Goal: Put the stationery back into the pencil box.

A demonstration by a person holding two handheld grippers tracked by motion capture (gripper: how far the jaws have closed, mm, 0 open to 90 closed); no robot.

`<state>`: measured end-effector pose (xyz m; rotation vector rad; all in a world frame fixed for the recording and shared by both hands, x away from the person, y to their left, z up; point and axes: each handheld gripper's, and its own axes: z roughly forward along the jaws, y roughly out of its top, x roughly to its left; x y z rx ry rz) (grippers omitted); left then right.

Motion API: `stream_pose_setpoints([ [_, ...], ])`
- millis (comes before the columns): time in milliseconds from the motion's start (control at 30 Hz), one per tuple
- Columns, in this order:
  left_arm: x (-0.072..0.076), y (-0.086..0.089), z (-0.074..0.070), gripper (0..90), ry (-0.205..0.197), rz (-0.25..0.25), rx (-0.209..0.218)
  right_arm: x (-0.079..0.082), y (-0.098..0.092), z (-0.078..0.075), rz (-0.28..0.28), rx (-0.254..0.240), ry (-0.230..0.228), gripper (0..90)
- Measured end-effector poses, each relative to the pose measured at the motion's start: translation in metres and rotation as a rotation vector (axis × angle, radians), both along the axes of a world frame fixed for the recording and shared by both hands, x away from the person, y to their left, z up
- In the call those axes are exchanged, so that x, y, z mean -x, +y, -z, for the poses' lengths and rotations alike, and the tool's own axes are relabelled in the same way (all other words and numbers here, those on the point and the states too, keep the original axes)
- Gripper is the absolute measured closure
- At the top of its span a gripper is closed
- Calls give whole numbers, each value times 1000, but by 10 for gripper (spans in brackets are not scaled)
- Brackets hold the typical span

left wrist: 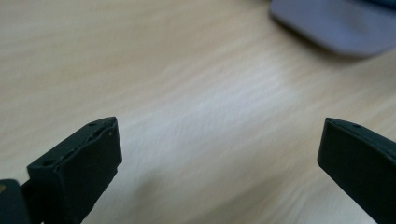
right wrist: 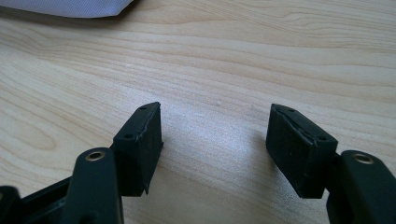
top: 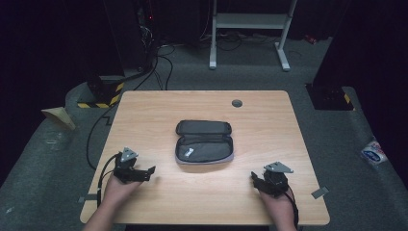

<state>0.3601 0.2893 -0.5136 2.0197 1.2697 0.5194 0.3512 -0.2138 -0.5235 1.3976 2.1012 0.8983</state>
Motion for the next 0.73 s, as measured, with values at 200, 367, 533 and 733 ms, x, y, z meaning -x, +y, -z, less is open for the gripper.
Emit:
stream_pose_setpoints([
  [200, 22, 20, 17, 4, 13, 13, -39, 0, 0, 0, 1, 0, 1, 355],
  [367, 30, 17, 17, 48, -8, 31, -38, 0, 0, 0, 3, 1, 1, 355],
  [533, 29, 17, 17, 46, -2, 26, -33, 0, 0, 0, 3, 1, 1, 355],
  [733, 29, 17, 17, 55, -1, 20, -35, 0, 1, 0, 11, 3, 0, 358],
])
